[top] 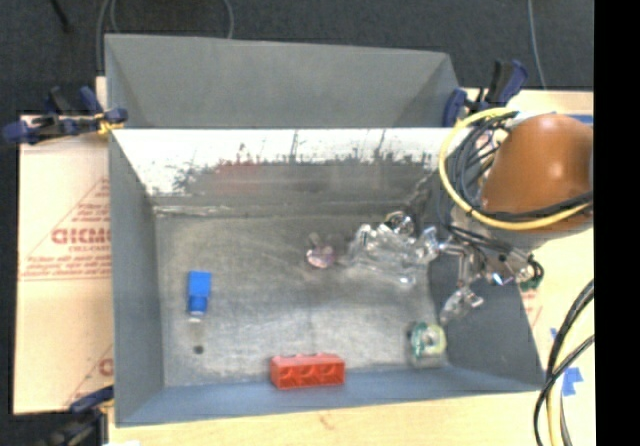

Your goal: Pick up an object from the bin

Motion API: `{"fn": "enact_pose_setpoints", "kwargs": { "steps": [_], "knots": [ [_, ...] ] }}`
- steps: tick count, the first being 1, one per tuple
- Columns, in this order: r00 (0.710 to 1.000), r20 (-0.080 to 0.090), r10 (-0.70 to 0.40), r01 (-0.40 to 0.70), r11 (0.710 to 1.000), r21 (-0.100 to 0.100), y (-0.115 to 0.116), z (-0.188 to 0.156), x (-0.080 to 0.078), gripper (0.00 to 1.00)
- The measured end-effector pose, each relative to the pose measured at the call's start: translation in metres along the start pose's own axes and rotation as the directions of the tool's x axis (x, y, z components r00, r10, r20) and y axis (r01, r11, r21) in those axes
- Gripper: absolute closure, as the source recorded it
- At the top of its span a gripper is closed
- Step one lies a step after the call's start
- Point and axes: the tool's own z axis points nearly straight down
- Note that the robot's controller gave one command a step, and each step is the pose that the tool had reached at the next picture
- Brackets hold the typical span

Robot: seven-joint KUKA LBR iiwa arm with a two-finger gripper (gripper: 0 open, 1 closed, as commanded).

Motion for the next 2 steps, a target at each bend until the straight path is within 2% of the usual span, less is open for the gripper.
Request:
{"fn": "enact_pose_setpoints", "kwargs": {
  "steps": [1, 2],
  "knots": [
    [0.971, 0.006, -0.238, 0.238, 0.971, -0.014, -0.018, 0.022, -0.074, 0.00],
    [0.957, 0.006, -0.288, 0.288, 0.958, 0.001, -0.018, -0.038, -0.099, 0.00]
  ]
}}
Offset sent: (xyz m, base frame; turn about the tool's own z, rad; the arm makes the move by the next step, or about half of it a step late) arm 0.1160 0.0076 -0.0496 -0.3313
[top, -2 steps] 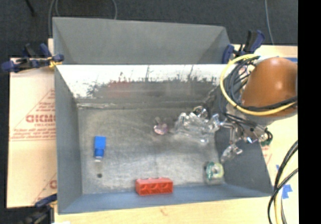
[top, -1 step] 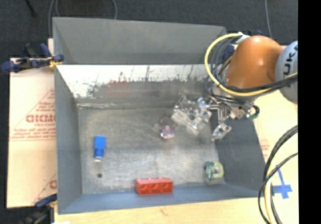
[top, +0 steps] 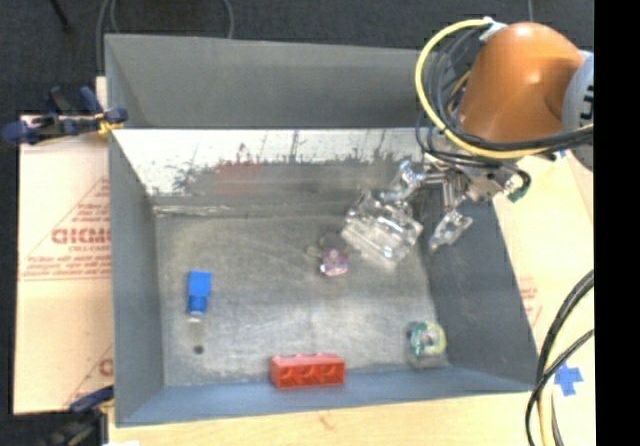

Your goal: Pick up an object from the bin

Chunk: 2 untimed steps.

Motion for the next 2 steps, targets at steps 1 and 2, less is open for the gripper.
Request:
{"fn": "enact_pose_setpoints", "kwargs": {
  "steps": [1, 2],
  "knots": [
    [0.999, 0.001, -0.052, 0.052, 0.999, 0.001, -0.0173, 0.0840, -0.0003, 0.00],
    [0.999, -0.005, -0.047, 0.047, 0.999, -0.002, -0.0179, 0.0847, 0.0016, 1.00]
  ]
}}
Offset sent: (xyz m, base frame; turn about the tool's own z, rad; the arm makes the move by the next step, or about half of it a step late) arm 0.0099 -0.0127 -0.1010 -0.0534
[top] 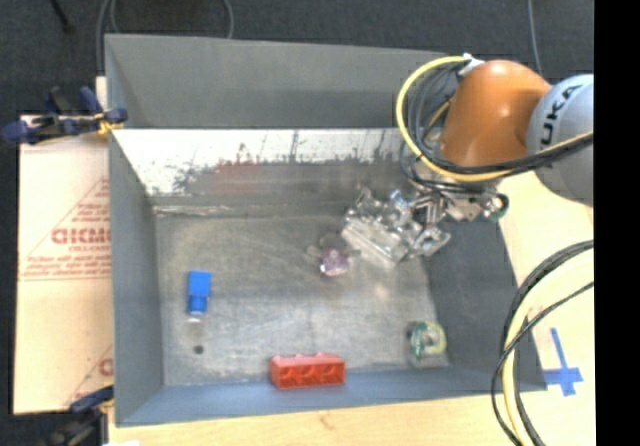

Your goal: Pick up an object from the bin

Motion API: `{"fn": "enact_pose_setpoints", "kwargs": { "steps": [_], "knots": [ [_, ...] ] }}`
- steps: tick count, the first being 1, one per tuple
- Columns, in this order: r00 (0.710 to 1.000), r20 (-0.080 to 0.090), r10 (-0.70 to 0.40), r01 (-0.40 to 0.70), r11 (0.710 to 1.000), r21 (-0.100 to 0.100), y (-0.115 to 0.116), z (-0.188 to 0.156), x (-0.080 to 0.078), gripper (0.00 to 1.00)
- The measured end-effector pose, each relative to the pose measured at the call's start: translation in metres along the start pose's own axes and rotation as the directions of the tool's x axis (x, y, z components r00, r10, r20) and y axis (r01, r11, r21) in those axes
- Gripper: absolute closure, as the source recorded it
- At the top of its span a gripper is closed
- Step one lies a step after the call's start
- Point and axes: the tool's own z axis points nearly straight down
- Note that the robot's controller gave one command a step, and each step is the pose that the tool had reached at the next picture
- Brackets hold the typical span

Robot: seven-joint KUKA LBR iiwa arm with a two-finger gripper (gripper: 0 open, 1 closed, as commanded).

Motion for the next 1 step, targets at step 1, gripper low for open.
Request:
{"fn": "enact_pose_setpoints", "kwargs": {
  "steps": [1],
  "knots": [
    [1.000, 0.002, -0.017, 0.017, 1.000, 0.001, 0.0085, -0.1248, -0.0050, 1.00]
  ]
}}
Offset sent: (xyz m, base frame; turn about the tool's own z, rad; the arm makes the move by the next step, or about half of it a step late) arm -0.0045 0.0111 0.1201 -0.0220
